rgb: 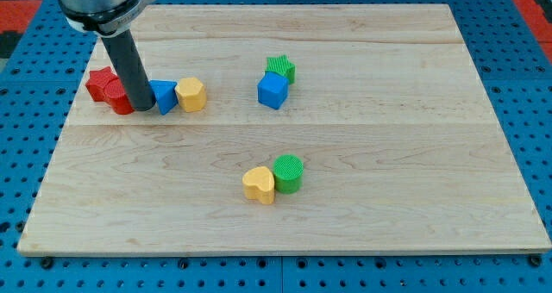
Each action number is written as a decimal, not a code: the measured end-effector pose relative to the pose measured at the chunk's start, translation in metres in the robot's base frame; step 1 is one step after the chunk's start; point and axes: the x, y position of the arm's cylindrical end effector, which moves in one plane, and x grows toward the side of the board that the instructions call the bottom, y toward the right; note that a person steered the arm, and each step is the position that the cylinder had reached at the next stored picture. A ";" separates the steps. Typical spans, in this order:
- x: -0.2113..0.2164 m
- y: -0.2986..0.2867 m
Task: Slide the yellow hexagon closer to the blue cube
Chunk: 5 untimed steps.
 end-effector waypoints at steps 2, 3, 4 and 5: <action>-0.003 0.069; -0.002 0.095; 0.017 0.058; -0.018 0.058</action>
